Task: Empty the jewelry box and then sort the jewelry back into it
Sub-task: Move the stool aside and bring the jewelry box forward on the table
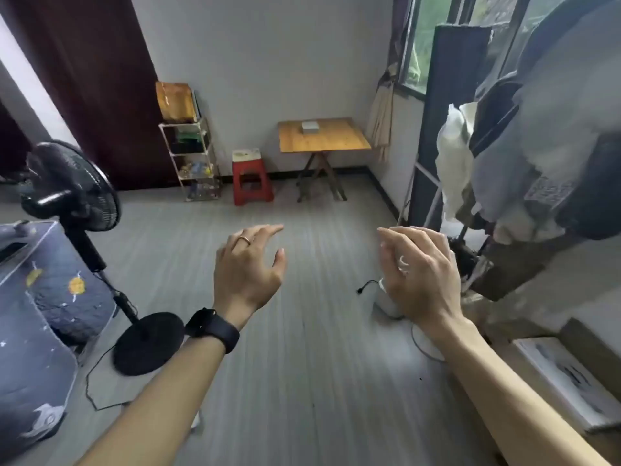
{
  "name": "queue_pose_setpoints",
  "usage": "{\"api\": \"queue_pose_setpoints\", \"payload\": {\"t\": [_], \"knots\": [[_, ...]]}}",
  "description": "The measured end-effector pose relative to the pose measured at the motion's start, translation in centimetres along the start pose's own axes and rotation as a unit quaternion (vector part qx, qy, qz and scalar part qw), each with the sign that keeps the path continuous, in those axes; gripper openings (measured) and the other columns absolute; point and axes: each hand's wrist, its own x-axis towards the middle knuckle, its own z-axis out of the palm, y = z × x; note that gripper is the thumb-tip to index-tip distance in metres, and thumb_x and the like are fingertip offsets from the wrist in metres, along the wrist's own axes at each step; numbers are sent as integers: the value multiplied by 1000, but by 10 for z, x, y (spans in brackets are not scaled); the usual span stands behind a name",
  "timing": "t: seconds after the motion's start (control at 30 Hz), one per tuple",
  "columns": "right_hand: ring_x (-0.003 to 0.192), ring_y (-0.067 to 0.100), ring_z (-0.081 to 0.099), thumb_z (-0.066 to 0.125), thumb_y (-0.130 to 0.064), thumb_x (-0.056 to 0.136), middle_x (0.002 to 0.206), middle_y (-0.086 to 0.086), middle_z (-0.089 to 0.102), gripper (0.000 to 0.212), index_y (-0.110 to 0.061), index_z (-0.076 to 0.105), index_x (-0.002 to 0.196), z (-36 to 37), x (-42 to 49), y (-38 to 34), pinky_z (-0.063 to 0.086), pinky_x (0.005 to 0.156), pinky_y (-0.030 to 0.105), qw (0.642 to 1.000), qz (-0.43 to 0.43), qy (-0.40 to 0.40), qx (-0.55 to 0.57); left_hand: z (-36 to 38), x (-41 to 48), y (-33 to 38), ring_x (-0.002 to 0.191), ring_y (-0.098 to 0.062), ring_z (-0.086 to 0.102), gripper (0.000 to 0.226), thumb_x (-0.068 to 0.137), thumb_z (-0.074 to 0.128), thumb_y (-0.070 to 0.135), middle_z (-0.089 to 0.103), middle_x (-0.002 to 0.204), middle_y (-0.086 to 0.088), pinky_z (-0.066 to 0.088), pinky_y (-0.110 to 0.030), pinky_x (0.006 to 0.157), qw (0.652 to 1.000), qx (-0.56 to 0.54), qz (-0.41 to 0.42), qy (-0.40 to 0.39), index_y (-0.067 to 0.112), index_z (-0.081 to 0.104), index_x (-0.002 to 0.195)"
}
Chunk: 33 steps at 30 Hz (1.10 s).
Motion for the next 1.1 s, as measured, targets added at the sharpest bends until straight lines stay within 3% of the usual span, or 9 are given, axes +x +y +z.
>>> {"api": "queue_pose_setpoints", "payload": {"t": [0.2,0.47,0.6,0.93,1.1], "knots": [[114,22,55,53,-40,94,113,-10,70,30,-29,74,112,101,5,33,45,92,40,994,46,-94,-16,89,28,-50,119,-19,52,38,91,63,30,63,128,6,38,-36,101,995,-6,-56,-88,33,61,129],[112,18,56,50,-43,95,111,-12,71,32,-29,74,111,226,70,67,34,99,24,984,84,-157,-29,167,135,-114,119,-18,52,37,92,61,30,63,128,8,34,-30,98,986,-16,-80,-148,33,62,128],[112,18,57,49,-46,95,111,-13,71,34,-30,74,111,290,119,91,40,98,27,979,102,-173,-36,208,202,-144,119,-17,53,35,92,61,31,63,127,10,36,-31,97,981,-14,-88,-172,35,63,126],[121,15,51,58,-41,96,117,-16,69,24,-33,72,115,479,314,159,41,95,34,974,103,-204,-10,323,427,-218,113,-19,56,36,91,61,31,64,125,9,39,-33,99,985,2,-104,-134,33,63,127],[122,18,51,57,-39,97,119,-13,68,25,-31,71,116,573,436,163,42,95,37,976,56,-212,18,349,543,-260,112,-19,57,37,91,61,31,64,127,7,42,-36,100,987,16,-125,-104,32,62,128]]}}
